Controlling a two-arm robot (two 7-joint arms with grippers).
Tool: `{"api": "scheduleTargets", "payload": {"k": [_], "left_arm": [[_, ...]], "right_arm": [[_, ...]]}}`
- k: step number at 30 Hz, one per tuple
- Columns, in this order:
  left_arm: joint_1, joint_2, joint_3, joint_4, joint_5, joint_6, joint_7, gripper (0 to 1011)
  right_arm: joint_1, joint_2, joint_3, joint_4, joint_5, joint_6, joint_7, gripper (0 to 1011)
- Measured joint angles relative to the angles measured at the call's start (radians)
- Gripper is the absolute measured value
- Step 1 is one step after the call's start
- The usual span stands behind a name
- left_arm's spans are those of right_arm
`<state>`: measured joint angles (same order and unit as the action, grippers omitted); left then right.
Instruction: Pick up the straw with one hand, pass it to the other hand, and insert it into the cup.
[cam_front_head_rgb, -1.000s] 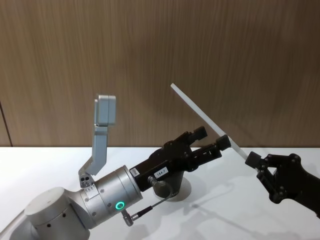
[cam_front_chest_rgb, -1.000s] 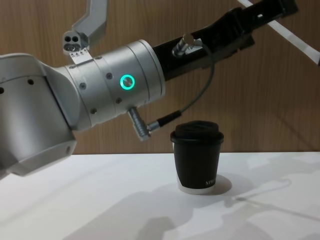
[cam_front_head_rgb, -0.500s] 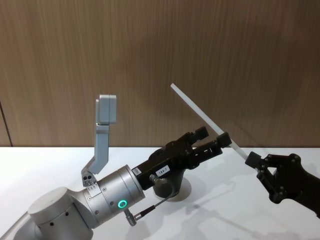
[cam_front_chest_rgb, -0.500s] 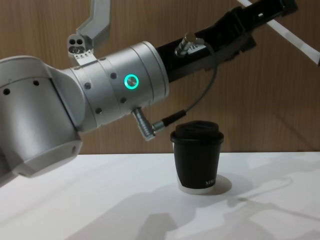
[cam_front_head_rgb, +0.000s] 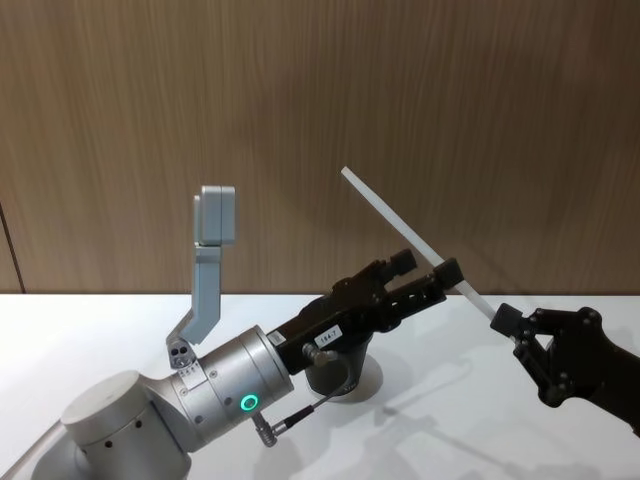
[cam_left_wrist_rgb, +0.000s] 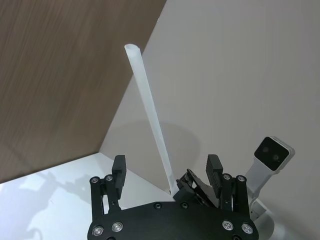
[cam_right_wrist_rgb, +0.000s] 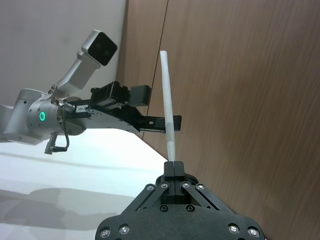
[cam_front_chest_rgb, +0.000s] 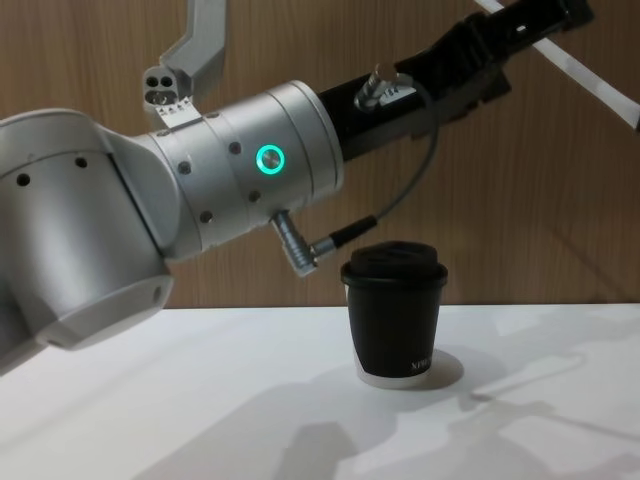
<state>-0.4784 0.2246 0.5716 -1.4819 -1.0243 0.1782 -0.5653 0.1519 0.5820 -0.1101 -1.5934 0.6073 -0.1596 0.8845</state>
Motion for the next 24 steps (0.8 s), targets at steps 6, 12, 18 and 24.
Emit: {"api": "scheduleTargets", "payload": {"k": [6,12,18,24], "left_arm": [[-0.010,-0.003,0.006,0.005,0.002,-0.011,0.004,1003],[-0.017,-0.004,0.012,0.007,0.003,-0.018,0.005,1003],[-0.022,-0.004,0.017,0.009,0.003,-0.023,0.005,1003],[-0.026,-0.004,0.020,0.010,0.003,-0.026,0.005,884]], "right_arm": [[0.000,0.000,0.000,0.000,0.000,0.000,0.000,1],[0.000,0.000,0.000,0.000,0.000,0.000,0.000,0],[0.000,0.000,0.000,0.000,0.000,0.000,0.000,1],[0.000,0.000,0.000,0.000,0.000,0.000,0.000,0]]}}
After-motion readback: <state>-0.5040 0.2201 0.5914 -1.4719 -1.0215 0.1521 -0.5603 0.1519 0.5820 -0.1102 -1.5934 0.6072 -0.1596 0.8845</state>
